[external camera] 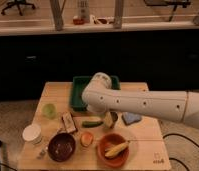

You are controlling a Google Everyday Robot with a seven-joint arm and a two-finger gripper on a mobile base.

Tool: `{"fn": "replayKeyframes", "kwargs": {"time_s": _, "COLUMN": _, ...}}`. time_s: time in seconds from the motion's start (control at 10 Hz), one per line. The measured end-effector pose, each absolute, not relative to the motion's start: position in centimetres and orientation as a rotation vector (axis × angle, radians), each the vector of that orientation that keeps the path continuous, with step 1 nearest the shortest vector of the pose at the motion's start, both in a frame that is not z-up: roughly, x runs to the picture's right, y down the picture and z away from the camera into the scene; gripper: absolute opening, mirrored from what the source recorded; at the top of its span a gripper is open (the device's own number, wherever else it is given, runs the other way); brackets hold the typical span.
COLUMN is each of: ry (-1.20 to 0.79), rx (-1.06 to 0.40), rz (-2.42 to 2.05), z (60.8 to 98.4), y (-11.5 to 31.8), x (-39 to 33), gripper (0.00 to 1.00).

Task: Place pepper in purple bowl

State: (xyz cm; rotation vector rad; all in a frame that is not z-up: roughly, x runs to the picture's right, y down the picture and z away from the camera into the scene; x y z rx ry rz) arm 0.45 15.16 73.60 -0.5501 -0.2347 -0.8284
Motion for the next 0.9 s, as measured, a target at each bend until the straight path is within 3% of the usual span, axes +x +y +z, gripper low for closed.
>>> {"fn": "replayKeyframes", "kwargs": {"time_s": 0.9, "ry": -0.321, "rx": -0.548, "rz": -0.759, "z": 79.2, "y": 18.4, "x": -1.0, "gripper": 0.80}}
